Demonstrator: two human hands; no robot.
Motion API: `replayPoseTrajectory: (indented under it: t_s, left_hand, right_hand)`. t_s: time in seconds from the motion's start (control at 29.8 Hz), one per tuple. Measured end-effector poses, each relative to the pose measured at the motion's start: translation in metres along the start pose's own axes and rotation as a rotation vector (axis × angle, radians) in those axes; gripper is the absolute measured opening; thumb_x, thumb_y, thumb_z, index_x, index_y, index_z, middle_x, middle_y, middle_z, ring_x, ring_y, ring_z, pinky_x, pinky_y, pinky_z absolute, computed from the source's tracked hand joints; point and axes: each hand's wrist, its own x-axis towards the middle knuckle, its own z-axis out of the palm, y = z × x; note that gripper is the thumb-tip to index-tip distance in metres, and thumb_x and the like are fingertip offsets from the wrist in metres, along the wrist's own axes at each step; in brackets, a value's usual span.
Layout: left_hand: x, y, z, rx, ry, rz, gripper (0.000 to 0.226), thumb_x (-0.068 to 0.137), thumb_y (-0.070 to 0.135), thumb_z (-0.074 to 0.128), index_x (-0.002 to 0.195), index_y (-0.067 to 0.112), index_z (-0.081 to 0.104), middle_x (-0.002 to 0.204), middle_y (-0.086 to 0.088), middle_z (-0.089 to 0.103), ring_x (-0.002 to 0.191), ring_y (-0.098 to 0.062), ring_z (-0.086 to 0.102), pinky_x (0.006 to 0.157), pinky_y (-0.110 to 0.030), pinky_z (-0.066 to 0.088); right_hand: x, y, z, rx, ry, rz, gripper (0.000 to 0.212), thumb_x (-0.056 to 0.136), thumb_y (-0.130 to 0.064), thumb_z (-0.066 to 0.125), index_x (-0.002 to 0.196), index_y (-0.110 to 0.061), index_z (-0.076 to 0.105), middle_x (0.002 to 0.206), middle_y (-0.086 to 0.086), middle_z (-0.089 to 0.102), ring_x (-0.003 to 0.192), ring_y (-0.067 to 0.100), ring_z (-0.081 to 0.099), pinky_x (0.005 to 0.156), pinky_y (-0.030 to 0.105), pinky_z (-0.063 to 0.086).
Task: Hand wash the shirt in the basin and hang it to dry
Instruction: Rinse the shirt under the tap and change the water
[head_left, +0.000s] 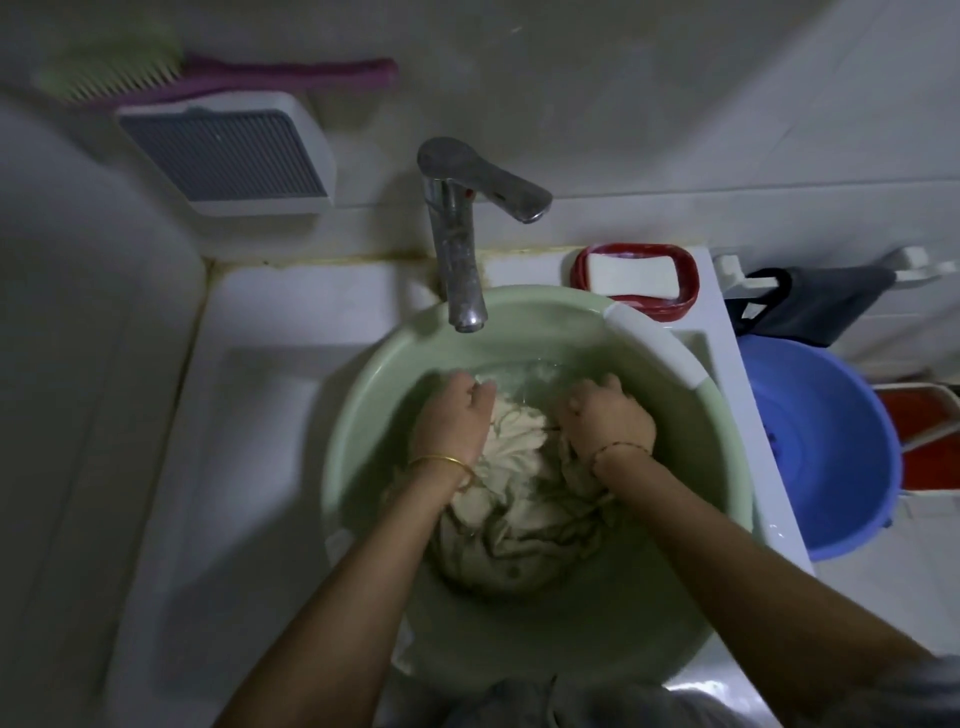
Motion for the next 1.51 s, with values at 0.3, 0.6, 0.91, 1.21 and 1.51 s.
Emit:
replayPoseTrajectory:
  t_s: [0.3,0.6,0.91,1.21,1.51]
  left_hand:
    - [-0.001,-0.024,0.009,0.277,-0.268,0.193,0.079,0.082,0.003,0.053,0.146,0.026,0.012,0.132,-0.014,0.05,0.117,-0.032,0.051,0.097,-0.036,0.042]
    - [-0.002,-0.049,-0.004,0.508,0.129,0.224,0.034,0.078,0.011,0.061,0.111,0.006,0.055,0.114,-0.018,0.05,0.109,-0.039,0.047,0.095,-0.038,0.034]
    - [-0.006,-0.04,0.01,0.372,-0.252,0.13,0.029,0.082,0.021,0.048,0.107,0.017,0.064,0.108,-0.012,0.067,0.097,-0.03,0.061,0.081,-0.031,0.048]
    - [-0.003,-0.063,0.015,0.135,-0.028,-0.229,0.034,0.082,0.012,0.058,0.115,0.003,0.058,0.116,-0.02,0.06,0.108,-0.034,0.057,0.093,-0.036,0.047]
    - [-0.009,-0.041,0.004,-0.359,-0.058,-0.29,0.032,0.06,0.0,0.067,0.09,0.008,0.062,0.086,-0.01,0.061,0.078,-0.022,0.056,0.072,-0.028,0.045]
  right_hand:
    - [-0.009,-0.023,0.004,-0.232,-0.027,-0.4,0.048,0.094,-0.032,0.043,0.14,-0.024,0.034,0.147,0.008,0.032,0.134,0.031,0.029,0.107,0.047,0.031]
    - [-0.007,-0.002,-0.003,-0.61,-0.199,-0.065,0.032,0.098,-0.01,0.038,0.126,-0.007,0.054,0.129,0.01,0.054,0.114,0.025,0.056,0.079,0.032,0.048]
    - [-0.035,-0.03,0.028,-0.425,-0.166,-0.523,0.069,0.092,-0.044,0.047,0.147,-0.017,0.015,0.152,0.011,0.018,0.139,0.034,0.018,0.105,0.049,0.029]
    - [-0.023,-0.022,0.013,-0.771,-0.195,-0.219,0.044,0.099,-0.015,0.028,0.141,-0.007,0.035,0.145,0.016,0.034,0.13,0.038,0.033,0.102,0.051,0.034]
    - [-0.009,0.001,0.033,-0.603,-0.061,-0.289,0.073,0.097,-0.03,0.039,0.149,-0.031,-0.013,0.156,0.016,-0.018,0.14,0.048,-0.004,0.105,0.061,0.028]
